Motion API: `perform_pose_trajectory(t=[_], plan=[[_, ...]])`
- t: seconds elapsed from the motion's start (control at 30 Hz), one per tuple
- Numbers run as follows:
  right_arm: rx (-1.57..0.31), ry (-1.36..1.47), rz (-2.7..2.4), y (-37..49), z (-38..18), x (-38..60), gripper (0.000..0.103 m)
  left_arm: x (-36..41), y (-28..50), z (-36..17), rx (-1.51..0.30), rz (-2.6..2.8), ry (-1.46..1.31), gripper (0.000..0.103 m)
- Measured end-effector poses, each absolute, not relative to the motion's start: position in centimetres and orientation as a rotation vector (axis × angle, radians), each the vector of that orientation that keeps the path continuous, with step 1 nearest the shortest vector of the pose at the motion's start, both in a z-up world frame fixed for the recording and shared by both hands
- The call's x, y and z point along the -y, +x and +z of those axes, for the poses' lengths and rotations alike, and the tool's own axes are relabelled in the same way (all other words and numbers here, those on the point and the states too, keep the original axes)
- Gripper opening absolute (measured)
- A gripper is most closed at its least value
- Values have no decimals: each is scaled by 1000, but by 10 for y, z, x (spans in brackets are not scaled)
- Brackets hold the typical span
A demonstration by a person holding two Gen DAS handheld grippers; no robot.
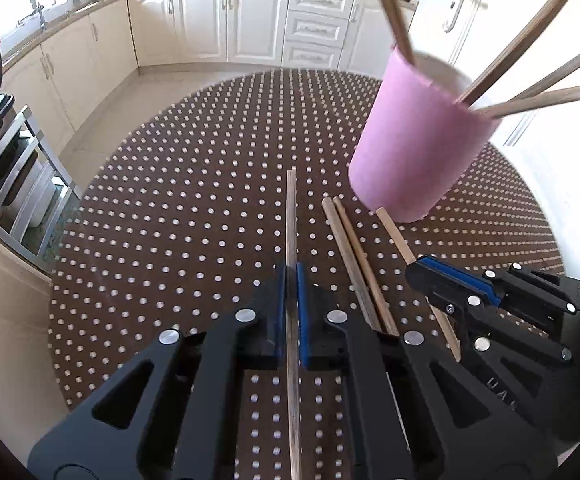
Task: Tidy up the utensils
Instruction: 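Close the left gripper on a chopstick while the right gripper grasps another, then lift both held chopsticks upright over the pink cup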
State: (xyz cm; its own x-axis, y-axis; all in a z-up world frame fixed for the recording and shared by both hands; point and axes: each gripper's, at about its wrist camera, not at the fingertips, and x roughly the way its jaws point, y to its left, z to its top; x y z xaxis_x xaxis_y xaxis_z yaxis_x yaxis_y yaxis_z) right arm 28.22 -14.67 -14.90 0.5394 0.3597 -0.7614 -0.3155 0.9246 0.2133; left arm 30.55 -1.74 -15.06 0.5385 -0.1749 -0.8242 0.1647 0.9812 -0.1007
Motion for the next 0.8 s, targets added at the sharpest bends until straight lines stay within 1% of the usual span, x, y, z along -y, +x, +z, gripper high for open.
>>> perform_pose_trajectory(t=[0.17,0.4,0.8], plan=[[-867,142,459,266,-124,159,4,11,282,-124,-933,-235,-40,6],[-786,175,513,242,-95,165,4,7,254,-85,-843,-266,-49,6],[-632,162,523,196,-54,177,4,12,203,-32,-697,-314,-39,6]])
